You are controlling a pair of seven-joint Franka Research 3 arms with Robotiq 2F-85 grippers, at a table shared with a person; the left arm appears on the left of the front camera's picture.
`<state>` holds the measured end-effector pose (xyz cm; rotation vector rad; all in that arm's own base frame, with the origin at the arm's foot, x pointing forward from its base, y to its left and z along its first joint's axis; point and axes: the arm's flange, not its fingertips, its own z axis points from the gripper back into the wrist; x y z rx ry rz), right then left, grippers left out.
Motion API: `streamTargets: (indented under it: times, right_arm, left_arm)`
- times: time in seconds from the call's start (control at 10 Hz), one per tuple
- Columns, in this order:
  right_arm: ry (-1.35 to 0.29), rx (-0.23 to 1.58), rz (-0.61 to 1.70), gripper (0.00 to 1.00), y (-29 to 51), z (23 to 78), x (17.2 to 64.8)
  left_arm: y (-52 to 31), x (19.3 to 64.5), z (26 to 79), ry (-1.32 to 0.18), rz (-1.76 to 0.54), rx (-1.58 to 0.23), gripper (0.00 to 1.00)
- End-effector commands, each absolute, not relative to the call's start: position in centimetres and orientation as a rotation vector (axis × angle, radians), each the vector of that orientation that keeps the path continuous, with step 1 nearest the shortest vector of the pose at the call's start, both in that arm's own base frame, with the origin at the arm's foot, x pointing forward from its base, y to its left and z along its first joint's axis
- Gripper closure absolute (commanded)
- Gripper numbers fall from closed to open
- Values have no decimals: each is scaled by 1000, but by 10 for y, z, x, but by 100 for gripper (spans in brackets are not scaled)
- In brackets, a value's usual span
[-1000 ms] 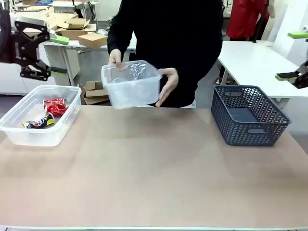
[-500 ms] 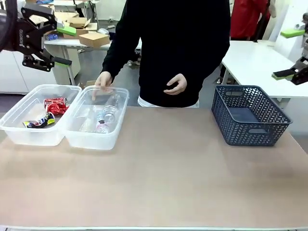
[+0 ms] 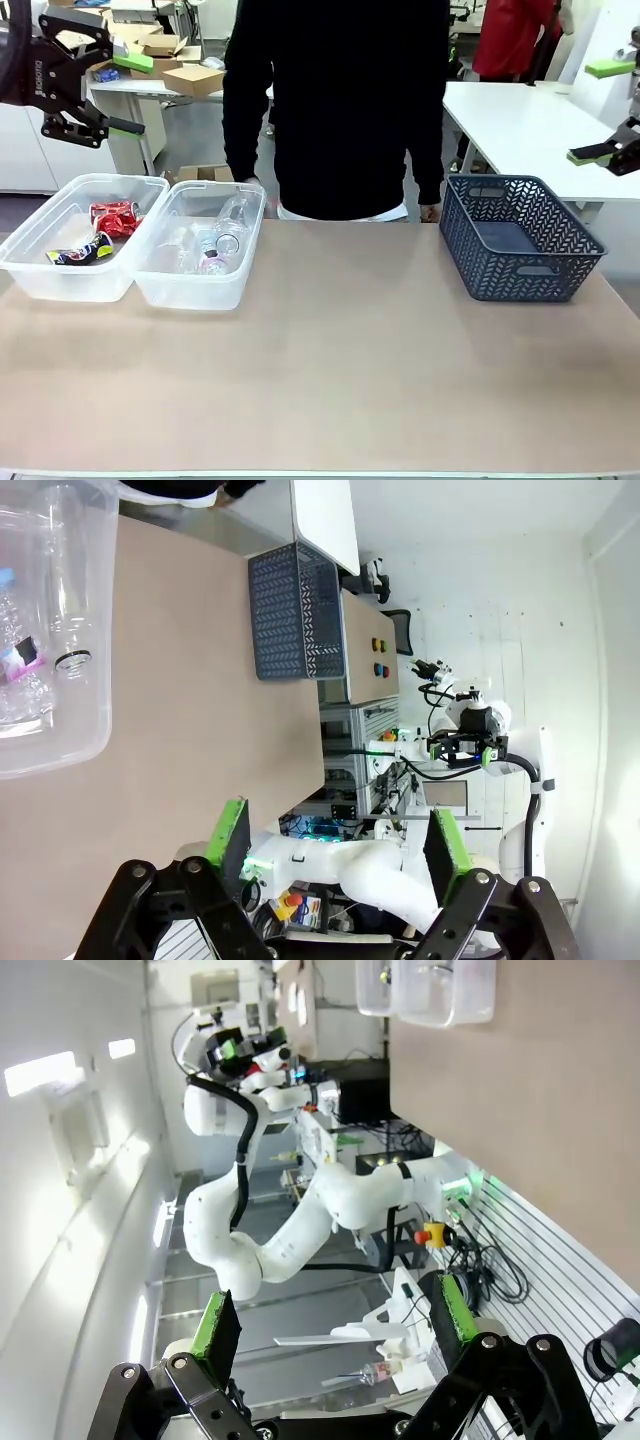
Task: Sort the waste into each basket.
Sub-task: Release the Organizing box you were holding.
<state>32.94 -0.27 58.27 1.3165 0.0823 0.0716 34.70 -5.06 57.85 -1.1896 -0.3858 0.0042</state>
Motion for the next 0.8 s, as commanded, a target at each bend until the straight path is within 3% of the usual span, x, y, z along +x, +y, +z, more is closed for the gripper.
streamTargets:
  times: [0.0, 0.7]
  right_arm:
    - [93, 1308, 82, 0, -8, 586, 329]
    - [93, 1308, 82, 0, -8, 586, 329]
  left_arm:
    - [-51, 346, 578, -375, 5, -1196, 8]
    - [-51, 346, 578, -375, 5, -1196, 8]
